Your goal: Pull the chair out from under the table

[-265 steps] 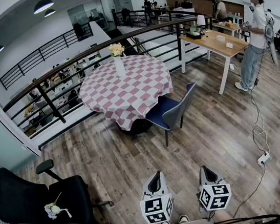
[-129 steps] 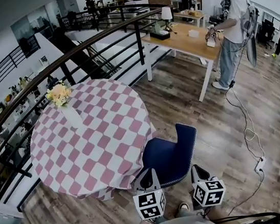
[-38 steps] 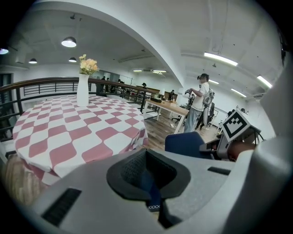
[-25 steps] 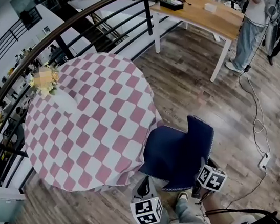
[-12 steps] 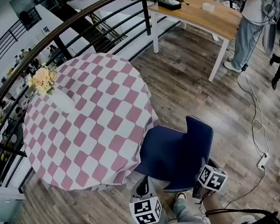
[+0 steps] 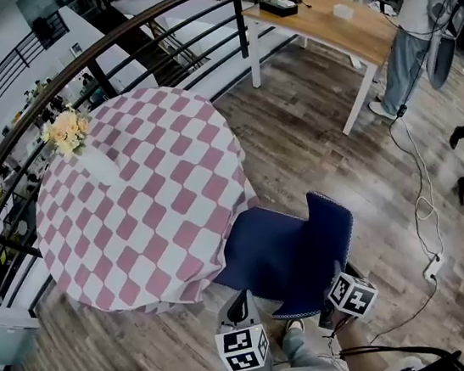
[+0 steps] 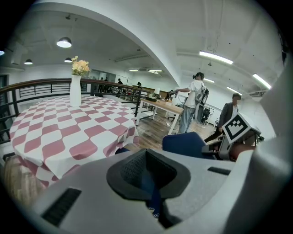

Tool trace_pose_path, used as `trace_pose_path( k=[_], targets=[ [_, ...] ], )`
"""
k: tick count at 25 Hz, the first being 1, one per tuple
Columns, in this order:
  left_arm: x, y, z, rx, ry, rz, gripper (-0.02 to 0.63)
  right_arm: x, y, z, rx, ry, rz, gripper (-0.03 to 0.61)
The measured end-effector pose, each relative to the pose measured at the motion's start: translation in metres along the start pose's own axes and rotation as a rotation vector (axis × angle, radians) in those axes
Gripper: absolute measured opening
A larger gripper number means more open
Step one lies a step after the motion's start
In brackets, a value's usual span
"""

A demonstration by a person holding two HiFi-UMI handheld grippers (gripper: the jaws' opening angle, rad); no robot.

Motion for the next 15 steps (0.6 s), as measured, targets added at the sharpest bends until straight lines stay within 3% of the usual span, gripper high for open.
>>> trace_pose_path(
  k=[15],
  targets=[
    [0.009, -0.009, -0.037, -0.013, -0.025, -0.002, 0.003, 0.024, 0.004, -0.043, -0.023, -0.027, -0.019, 0.084]
  ],
)
Point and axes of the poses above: the fingertips, and each gripper's own axes: x backward along the fingers, z to its left, y out of its top, the point moved 3 cm from there along x, backward along the fingers, and after that the axes turned 13 degrees about y, right-handed, at the moved point
